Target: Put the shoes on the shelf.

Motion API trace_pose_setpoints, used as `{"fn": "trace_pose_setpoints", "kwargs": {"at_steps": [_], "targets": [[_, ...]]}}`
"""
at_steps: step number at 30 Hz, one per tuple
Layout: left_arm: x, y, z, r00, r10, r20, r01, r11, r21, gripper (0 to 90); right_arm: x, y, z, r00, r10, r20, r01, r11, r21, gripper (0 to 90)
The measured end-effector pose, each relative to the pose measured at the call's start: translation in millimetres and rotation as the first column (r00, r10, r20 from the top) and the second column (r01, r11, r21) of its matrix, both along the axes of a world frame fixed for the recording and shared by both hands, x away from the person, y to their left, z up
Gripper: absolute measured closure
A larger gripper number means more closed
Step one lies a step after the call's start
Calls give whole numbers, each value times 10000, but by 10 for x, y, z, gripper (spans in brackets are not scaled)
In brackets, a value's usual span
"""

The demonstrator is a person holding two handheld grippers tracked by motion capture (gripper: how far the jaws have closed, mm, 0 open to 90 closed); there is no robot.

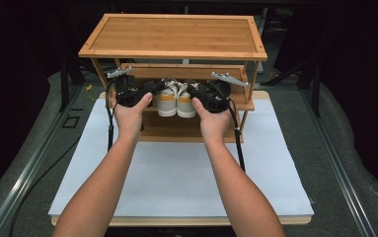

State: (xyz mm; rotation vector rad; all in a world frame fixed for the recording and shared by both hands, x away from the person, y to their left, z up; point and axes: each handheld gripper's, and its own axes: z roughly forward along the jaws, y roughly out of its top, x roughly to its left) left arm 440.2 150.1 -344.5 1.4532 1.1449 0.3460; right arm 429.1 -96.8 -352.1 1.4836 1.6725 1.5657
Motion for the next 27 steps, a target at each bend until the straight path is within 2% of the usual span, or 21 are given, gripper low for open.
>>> {"fn": "trace_pose_setpoints", "kwargs": {"at_steps": [1, 6, 9, 12, 15, 17, 21, 24, 27], "targets": [[-9, -7, 5, 10000, -12, -6, 12, 10000, 23, 502, 2, -2, 2, 9996, 239, 139, -242, 9994, 237, 536], [-75, -7, 34, 10000, -59, 74, 58, 9998, 208, 514, -39, -17, 41, 9996, 248, 95, -250, 9995, 202, 540], [-120, 12, 63, 9998, -60, 164, 55, 9996, 289, 519, -85, -18, 80, 9993, 270, 269, -275, 9994, 195, 541], [-158, 26, 86, 9998, -9, 187, 4, 9995, 307, 529, -173, -7, 140, 9983, 380, 440, -379, 9993, -31, 543], [-198, 32, 98, 9994, -100, 345, 80, 9984, 558, 534, -212, -1, 156, 9974, 418, 595, -412, 9991, -107, 546], [-218, 60, 95, 9995, -57, 314, 35, 9975, 712, 549, -248, -3, 162, 9970, 490, 601, -468, 9982, -373, 542], [-250, 101, 98, 9993, -7, 367, -18, 9975, 702, 596, -279, -17, 146, 9962, 567, 667, -541, 9977, -407, 544], [-306, 165, 87, 9986, 61, 517, -92, 9981, 605, 640, -330, -57, 135, 9955, 675, 661, -640, 9965, -535, 596], [-319, 195, 68, 9989, 30, 464, -57, 9982, 590, 670, -353, -83, 132, 9956, 678, 644, -638, 9961, -614, 622]]}}
